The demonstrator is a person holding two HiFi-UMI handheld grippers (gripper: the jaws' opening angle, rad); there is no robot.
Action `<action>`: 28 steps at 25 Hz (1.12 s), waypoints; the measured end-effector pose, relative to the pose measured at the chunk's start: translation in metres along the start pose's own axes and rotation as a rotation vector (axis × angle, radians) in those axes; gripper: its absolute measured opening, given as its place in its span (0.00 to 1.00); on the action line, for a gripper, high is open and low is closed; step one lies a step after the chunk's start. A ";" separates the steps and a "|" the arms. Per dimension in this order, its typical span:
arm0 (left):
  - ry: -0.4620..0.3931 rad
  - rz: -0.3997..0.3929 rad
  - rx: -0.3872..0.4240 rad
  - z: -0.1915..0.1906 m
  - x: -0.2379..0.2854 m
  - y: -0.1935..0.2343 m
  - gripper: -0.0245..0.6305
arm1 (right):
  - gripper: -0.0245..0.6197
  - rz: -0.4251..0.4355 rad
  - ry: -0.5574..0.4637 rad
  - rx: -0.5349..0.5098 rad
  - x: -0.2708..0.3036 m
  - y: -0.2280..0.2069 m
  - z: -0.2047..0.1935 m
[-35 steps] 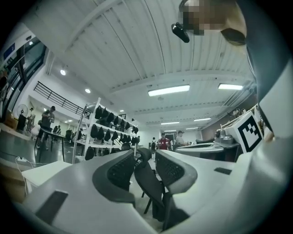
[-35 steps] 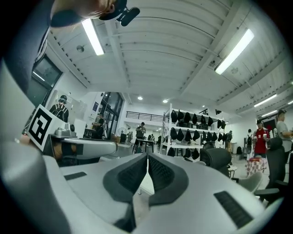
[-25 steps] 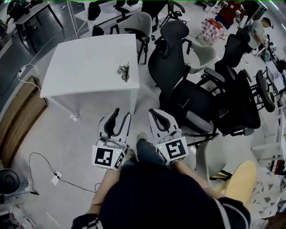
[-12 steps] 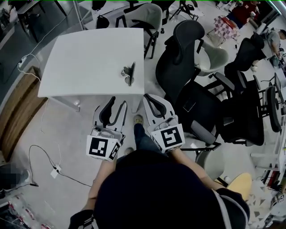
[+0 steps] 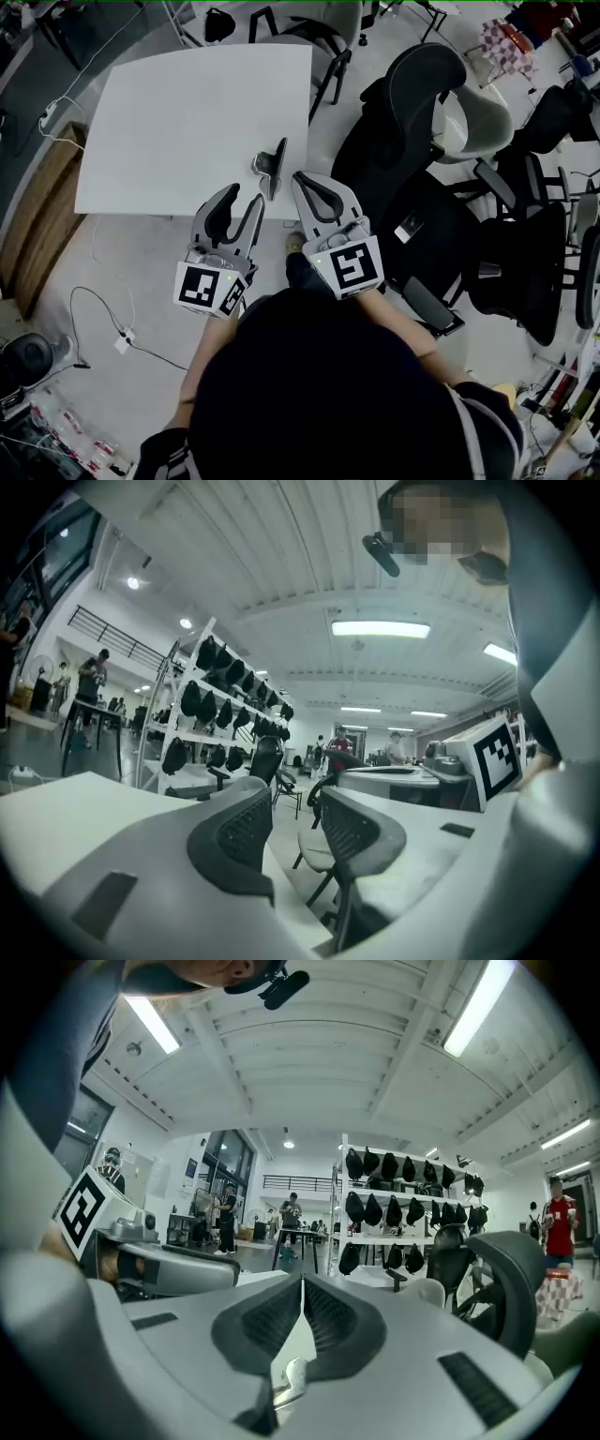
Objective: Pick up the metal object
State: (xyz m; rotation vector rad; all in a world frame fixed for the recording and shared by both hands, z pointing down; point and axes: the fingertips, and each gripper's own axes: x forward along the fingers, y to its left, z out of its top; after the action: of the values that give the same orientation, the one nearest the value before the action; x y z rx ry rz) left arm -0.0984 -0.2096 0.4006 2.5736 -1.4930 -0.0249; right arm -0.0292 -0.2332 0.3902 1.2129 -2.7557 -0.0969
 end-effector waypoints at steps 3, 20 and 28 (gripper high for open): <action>0.023 0.004 -0.059 -0.009 0.023 0.011 0.25 | 0.08 0.025 0.021 0.016 0.018 -0.017 -0.012; 0.317 -0.052 -0.153 -0.090 0.083 0.057 0.29 | 0.08 0.010 0.210 0.176 0.063 -0.045 -0.068; 0.487 -0.124 -0.162 -0.141 0.105 0.078 0.29 | 0.08 -0.025 0.294 0.186 0.083 -0.053 -0.089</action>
State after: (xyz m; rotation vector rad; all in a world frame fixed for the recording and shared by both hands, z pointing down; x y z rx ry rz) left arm -0.0993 -0.3193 0.5583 2.3131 -1.1037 0.4161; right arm -0.0336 -0.3305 0.4804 1.1941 -2.5358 0.3169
